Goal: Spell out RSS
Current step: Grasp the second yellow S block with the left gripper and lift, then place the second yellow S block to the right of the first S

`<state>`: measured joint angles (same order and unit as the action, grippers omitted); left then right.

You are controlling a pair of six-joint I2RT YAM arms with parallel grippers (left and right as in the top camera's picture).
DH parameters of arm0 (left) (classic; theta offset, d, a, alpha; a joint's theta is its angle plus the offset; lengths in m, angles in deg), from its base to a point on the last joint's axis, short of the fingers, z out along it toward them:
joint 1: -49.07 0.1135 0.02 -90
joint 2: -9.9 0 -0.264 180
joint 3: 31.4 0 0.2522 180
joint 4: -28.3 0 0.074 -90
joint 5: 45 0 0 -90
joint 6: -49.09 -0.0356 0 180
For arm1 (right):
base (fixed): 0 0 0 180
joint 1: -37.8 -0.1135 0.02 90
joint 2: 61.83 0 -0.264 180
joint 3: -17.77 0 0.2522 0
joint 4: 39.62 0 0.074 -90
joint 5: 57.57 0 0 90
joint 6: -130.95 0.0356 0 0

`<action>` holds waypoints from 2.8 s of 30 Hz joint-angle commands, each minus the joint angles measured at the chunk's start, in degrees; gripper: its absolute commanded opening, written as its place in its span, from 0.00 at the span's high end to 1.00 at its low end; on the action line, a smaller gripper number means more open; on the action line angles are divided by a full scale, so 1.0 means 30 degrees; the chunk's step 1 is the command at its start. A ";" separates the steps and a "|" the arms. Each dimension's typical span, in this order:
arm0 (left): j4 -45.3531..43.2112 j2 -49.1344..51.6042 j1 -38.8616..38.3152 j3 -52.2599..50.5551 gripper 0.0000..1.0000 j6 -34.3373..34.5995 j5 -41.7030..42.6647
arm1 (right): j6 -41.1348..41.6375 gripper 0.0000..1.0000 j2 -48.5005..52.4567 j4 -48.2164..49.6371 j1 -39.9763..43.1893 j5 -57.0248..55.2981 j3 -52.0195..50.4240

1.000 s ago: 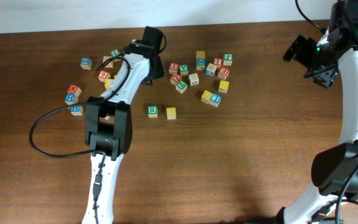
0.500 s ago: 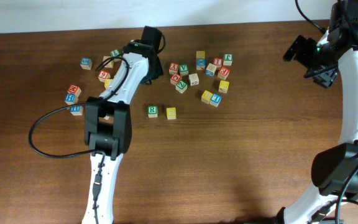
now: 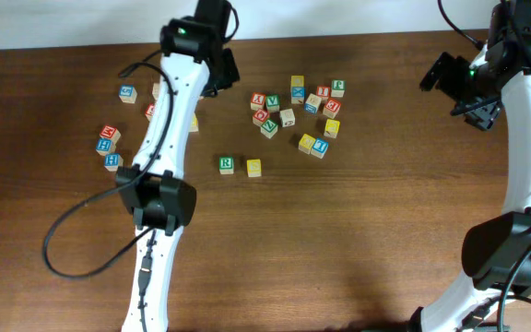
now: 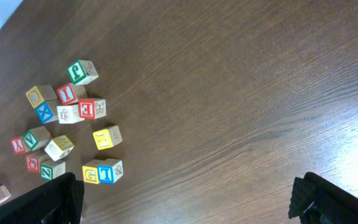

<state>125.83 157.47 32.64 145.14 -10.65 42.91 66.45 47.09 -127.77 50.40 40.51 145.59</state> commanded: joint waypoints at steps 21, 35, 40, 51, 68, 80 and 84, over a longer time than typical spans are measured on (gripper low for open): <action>0.4320 0.0029 -0.6477 -0.3024 0.81 -0.0372 0.2521 | -0.0066 0.02 0.0117 0.0015 -0.0051 -0.0036 -0.0051; -0.0860 0.0029 -0.7002 -0.8568 0.79 0.0066 0.2390 | -0.0066 0.02 0.0117 0.0015 -0.0051 -0.0036 -0.0051; -0.1559 0.0029 -0.6965 -0.9398 0.76 0.0794 0.2310 | -0.0066 0.02 0.0117 0.0015 -0.0051 -0.0036 -0.0051; -0.2062 0.0029 -0.6805 -0.9551 0.68 0.0787 0.1239 | -0.0066 0.02 0.0117 0.0015 -0.0051 -0.0036 -0.0051; -0.1625 0.0022 -0.6681 -0.9362 0.62 0.0838 0.1617 | -0.0066 0.02 0.0117 0.0007 -0.0051 -0.0036 -0.0051; -0.0539 0.0022 -0.6550 -0.7468 0.62 0.0831 0.1610 | -0.0066 0.02 0.0117 0.0015 -0.0051 -0.0036 -0.0051; 0.0095 0.0022 -0.6411 -0.5974 0.62 0.0831 0.1603 | -0.0066 0.02 0.0117 0.0015 -0.0051 -0.0036 -0.0051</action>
<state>124.67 157.47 12.51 122.14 -8.49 47.56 66.49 47.09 -127.75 50.40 40.51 145.59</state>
